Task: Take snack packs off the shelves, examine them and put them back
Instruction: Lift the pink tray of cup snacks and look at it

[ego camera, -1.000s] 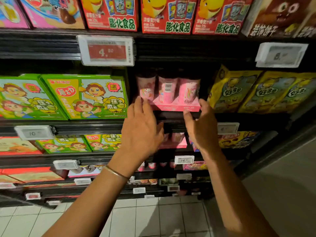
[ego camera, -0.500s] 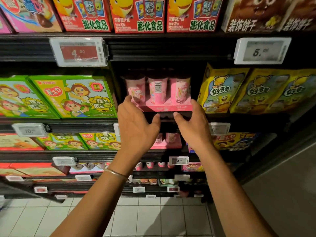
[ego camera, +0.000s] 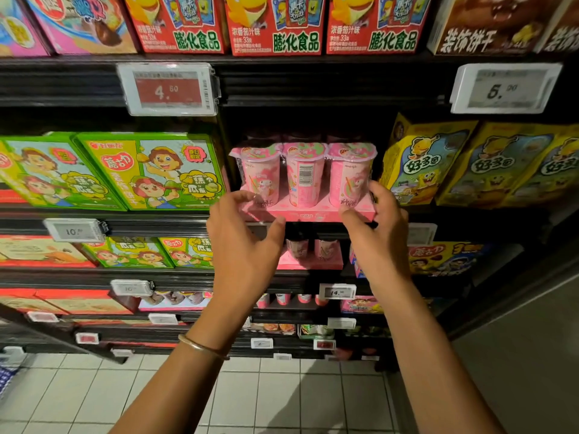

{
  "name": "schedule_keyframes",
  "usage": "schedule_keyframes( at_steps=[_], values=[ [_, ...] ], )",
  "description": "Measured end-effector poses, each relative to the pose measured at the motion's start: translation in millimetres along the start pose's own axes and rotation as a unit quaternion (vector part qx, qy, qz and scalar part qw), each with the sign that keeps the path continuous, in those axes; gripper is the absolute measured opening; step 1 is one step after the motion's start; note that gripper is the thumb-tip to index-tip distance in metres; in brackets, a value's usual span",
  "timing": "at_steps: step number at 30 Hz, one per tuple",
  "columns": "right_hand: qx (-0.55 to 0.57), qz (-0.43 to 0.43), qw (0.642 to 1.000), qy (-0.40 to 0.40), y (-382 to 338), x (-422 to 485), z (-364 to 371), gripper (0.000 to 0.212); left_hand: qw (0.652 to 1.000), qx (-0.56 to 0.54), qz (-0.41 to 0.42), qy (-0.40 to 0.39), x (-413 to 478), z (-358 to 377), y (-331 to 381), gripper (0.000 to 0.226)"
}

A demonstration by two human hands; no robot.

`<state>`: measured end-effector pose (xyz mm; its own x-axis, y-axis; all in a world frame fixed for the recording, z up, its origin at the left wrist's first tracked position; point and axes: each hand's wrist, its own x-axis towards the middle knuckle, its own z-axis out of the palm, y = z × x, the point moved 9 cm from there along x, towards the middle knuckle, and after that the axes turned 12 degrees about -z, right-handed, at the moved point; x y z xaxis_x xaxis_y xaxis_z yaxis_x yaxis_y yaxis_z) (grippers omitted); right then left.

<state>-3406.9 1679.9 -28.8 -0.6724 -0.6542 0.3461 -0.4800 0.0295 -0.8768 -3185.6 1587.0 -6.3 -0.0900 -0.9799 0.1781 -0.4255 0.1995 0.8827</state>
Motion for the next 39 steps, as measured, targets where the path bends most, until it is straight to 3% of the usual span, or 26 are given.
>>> schedule_keyframes(
  at_steps=[2,5,7,11,16,19,22,25,28,31,33,35,37,39],
  values=[
    [0.01,-0.001,1.0,-0.005,0,-1,-3,0.057,0.998,-0.057,-0.014,-0.028,-3,2,-1,0.036],
    [0.048,-0.024,0.999,0.006,-1,-2,-9,0.02,0.993,-0.111,-0.02,-0.028,-6,1,-6,0.03],
    [0.071,-0.021,0.997,0.028,0,-1,-16,0.011,0.985,-0.164,-0.034,-0.028,-8,0,-11,0.028],
    [0.109,0.066,0.99,0.063,15,-6,-20,0.036,0.972,-0.222,-0.079,-0.006,-8,-7,-17,0.042],
    [0.239,0.169,0.954,0.064,28,-8,-14,0.048,0.959,-0.254,-0.122,-0.008,-3,-11,-21,0.047],
    [0.25,0.206,0.943,0.078,37,-14,-18,0.055,0.946,-0.286,-0.154,-0.018,-5,-9,-25,0.058],
    [0.262,0.206,0.941,0.059,38,-17,-18,0.046,0.929,-0.308,-0.204,-0.021,-7,-5,-37,0.043],
    [0.294,0.204,0.933,0.026,35,-23,-12,0.043,0.919,-0.315,-0.232,-0.041,-9,2,-45,0.049],
    [0.321,0.203,0.925,0.009,38,-29,-9,0.035,0.905,-0.346,-0.241,-0.053,-12,6,-51,0.032],
    [0.351,0.218,0.91,-0.009,39,-34,-8,0.05,0.887,-0.376,-0.253,-0.088,-17,8,-54,0.013],
    [0.365,0.218,0.905,-0.017,41,-36,-9,0.06,0.868,-0.403,-0.267,-0.111,-23,7,-56,0.042],
    [0.372,0.21,0.904,-0.029,41,-36,-10,0.046,0.847,-0.431,-0.274,-0.148,-28,9,-59,0.07],
    [0.37,0.207,0.904,-0.044,42,-37,-10,0.034,0.836,-0.442,-0.279,-0.169,-34,9,-65,0.069],
    [0.364,0.209,0.906,-0.056,44,-38,-10,0.035,0.848,-0.427,-0.264,-0.172,-39,8,-66,0.044]
  ],
)
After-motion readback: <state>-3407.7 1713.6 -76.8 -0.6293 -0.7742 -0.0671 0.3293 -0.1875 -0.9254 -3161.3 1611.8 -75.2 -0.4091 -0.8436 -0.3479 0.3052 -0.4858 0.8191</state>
